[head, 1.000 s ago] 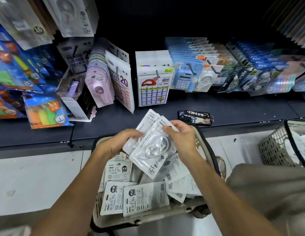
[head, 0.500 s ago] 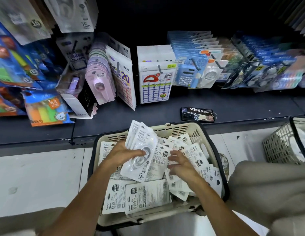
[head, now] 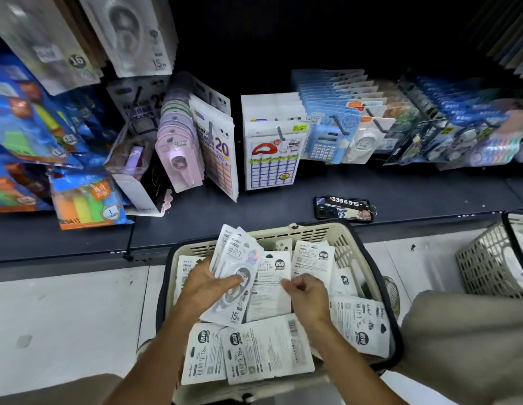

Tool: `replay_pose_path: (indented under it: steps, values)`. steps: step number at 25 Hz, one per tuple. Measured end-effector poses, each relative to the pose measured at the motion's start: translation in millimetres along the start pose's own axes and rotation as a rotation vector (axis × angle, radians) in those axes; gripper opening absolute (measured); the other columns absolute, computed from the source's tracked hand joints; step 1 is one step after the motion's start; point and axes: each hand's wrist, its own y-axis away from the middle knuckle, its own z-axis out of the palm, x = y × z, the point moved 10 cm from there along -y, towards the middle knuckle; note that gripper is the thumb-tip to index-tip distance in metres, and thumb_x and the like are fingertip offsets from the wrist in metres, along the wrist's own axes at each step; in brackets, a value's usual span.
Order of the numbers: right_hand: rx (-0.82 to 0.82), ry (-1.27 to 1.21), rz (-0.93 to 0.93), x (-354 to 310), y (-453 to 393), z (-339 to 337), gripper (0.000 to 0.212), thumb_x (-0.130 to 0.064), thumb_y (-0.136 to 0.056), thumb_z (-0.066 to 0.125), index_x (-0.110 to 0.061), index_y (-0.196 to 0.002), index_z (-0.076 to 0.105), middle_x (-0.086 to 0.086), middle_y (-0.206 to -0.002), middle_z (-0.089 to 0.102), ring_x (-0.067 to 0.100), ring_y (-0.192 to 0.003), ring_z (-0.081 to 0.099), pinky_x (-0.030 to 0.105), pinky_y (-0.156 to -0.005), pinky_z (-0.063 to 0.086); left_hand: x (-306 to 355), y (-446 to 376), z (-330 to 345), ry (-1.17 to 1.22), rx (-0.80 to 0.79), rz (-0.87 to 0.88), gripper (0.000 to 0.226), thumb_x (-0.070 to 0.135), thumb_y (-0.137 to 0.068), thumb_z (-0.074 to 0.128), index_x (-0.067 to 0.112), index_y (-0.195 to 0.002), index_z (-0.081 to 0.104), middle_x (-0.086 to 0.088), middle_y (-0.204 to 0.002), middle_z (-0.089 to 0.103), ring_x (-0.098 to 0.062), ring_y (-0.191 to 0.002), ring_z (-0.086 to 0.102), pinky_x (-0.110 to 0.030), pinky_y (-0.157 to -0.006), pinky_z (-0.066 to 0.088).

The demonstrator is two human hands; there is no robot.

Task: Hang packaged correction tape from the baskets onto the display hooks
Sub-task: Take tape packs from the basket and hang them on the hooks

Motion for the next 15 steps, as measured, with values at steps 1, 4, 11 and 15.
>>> replay_pose_path:
  steps: [1, 4, 11, 15]
  values:
    - [0.011, -0.074, -0.028, -8, 1, -6, 0.029, -0.015, -0.090, 0.074, -0.010, -0.069, 0.056, 0.004, -0.066, 0.060, 0.019, -0.067, 0.055, 0.032, -0.068, 0.048, 2, 0, 0, -0.007, 0.006, 0.000, 0.032, 0.021, -0.074, 0.088, 0.025, -0.102, 0.073, 0.013, -0.089, 0.079, -0.006, -0.085, 0.075, -0.025, -0.074, 0.056]
    - [0.066, -0.177, -0.057, -25, 10, -11, 0.031, -0.014, -0.090, 0.074, -0.011, -0.066, 0.054, 0.009, -0.062, 0.062, 0.018, -0.060, 0.057, 0.033, -0.063, 0.050, 8, 2, 8, -0.025, -0.003, 0.001, 0.036, 0.022, -0.071, 0.090, 0.026, -0.100, 0.070, 0.012, -0.092, 0.078, -0.010, -0.087, 0.074, -0.027, -0.075, 0.057]
    - [-0.064, 0.977, -0.308, -30, 36, 33, 0.031, -0.034, -0.091, 0.065, -0.017, -0.117, 0.060, 0.003, -0.122, 0.052, 0.023, -0.109, 0.053, 0.034, -0.090, 0.049, 6, 16, 26, -0.215, -0.048, 0.013, 0.053, 0.040, -0.060, 0.086, 0.032, -0.106, 0.060, 0.021, -0.089, 0.071, -0.003, -0.085, 0.068, -0.021, -0.067, 0.049]
    - [-0.146, 0.699, -0.272, -27, 35, 49, 0.014, -0.028, -0.090, 0.068, -0.018, -0.099, 0.067, 0.000, -0.107, 0.065, 0.019, -0.097, 0.064, 0.040, -0.088, 0.055, 3, 15, 21, -0.312, 0.029, -0.004, 0.056, 0.043, -0.066, 0.086, 0.030, -0.106, 0.048, 0.019, -0.086, 0.060, 0.002, -0.073, 0.057, -0.016, -0.055, 0.038]
